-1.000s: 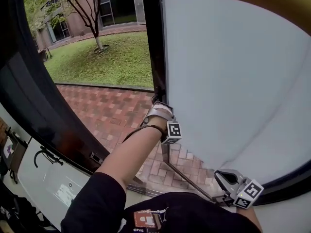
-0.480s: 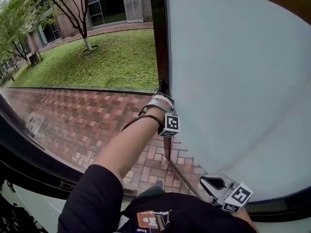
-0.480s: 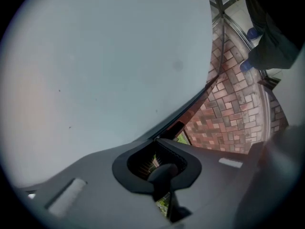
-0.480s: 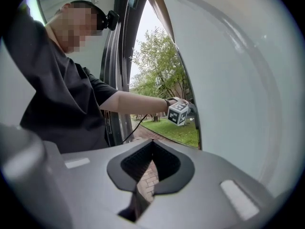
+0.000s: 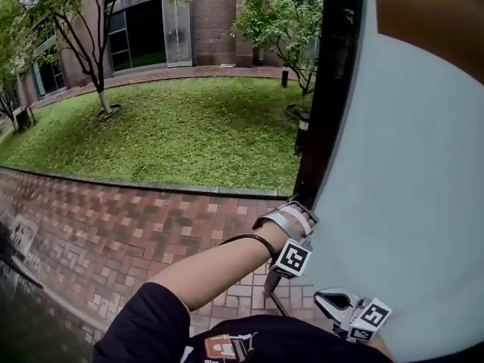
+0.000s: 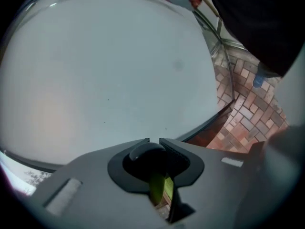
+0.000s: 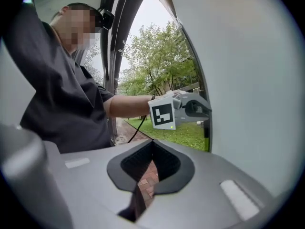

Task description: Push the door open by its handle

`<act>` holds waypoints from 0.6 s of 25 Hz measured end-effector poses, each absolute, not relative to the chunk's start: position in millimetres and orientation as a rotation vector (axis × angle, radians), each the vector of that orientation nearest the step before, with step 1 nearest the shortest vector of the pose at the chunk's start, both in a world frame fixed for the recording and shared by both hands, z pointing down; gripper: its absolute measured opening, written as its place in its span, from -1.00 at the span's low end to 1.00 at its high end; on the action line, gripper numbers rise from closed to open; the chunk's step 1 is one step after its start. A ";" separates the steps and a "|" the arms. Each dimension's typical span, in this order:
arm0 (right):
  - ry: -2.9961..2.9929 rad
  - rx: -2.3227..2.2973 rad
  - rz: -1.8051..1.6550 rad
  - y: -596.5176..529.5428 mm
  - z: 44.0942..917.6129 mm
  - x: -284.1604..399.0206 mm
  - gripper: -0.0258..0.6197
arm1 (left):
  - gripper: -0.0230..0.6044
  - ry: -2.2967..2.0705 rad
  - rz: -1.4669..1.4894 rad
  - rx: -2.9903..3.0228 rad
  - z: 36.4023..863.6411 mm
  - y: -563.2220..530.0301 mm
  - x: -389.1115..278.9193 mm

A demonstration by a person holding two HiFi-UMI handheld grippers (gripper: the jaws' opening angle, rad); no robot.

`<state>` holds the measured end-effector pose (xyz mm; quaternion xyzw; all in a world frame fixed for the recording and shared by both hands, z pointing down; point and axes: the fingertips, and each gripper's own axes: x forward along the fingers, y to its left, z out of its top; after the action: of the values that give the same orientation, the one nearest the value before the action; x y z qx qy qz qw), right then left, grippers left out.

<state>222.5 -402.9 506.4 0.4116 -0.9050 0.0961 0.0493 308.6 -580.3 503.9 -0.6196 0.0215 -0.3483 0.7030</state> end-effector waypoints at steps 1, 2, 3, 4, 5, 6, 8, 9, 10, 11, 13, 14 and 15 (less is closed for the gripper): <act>-2.742 1.269 0.301 -416.5 505.9 224.6 -0.92 | -0.74 0.029 -0.727 -1.386 500.2 -579.7 319.3; -2.726 1.289 0.302 -430.6 506.1 227.1 -0.92 | -0.75 0.021 -0.687 -1.372 496.1 -582.1 329.2; -2.715 1.308 0.300 -444.2 506.2 229.9 -0.92 | -0.89 0.018 -0.656 -1.354 493.2 -585.9 338.9; -2.713 1.315 0.303 -456.3 506.0 232.9 -0.92 | -0.88 0.012 -0.632 -1.351 493.0 -589.6 349.0; -2.714 1.310 0.311 -466.3 506.3 236.2 -0.92 | -0.88 -0.002 -0.618 -1.355 494.4 -592.6 358.8; -2.710 1.302 0.320 -474.8 507.5 240.8 -0.92 | -0.88 -0.020 -0.611 -1.359 495.9 -595.0 367.7; -2.693 1.315 0.340 -492.2 511.2 256.7 -0.92 | -0.87 -0.063 -0.605 -1.352 498.6 -598.3 384.4; -2.693 1.338 0.355 -501.6 512.3 267.2 -0.92 | -0.83 -0.084 -0.603 -1.337 500.3 -599.9 393.0; -2.700 1.356 0.367 -510.3 513.0 277.4 -0.92 | -0.79 -0.103 -0.601 -1.316 502.2 -601.2 401.4; -2.709 1.362 0.368 -518.0 513.6 286.3 -0.92 | -0.75 -0.122 -0.593 -1.302 503.7 -601.6 409.9; -2.719 1.337 0.325 -533.0 513.4 300.9 -0.92 | -0.74 -0.167 -0.549 -1.310 503.9 -601.3 427.5; -2.722 1.320 0.295 -541.9 512.3 307.6 -0.92 | -0.74 -0.195 -0.524 -1.321 502.0 -602.7 434.8; -2.727 1.310 0.276 -551.2 511.2 314.1 -0.92 | -0.74 -0.228 -0.503 -1.330 500.0 -604.8 440.1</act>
<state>314.1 -551.2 511.2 0.4308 -0.8964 0.0907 0.0520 440.1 -604.8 500.0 -0.6089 -0.1042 -0.2305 0.7518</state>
